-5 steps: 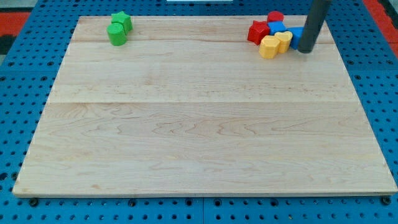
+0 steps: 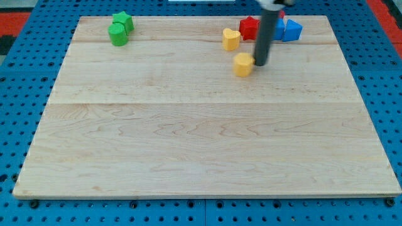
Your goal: Move yellow hexagon closer to green circle
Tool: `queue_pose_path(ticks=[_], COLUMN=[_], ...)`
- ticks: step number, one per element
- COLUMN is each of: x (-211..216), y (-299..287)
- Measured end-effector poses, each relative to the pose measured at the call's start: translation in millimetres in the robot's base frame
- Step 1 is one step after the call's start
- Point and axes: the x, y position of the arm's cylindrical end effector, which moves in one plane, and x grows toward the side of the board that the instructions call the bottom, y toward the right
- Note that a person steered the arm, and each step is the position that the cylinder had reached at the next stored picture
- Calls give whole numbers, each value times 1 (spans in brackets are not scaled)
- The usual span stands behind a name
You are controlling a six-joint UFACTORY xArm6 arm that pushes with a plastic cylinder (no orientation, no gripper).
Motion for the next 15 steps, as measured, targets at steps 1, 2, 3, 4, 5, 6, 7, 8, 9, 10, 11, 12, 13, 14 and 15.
queue_pose_path(ticks=[1, 2, 3, 4, 5, 6, 7, 8, 9, 10, 11, 12, 13, 14, 15], x=[0, 13, 33, 35, 35, 45, 51, 67, 108, 121, 91, 50, 5, -22, -63], y=[-81, -68, -55, -149, -191, -186, -235, -244, -268, -292, -284, -282, -237, -224, -190])
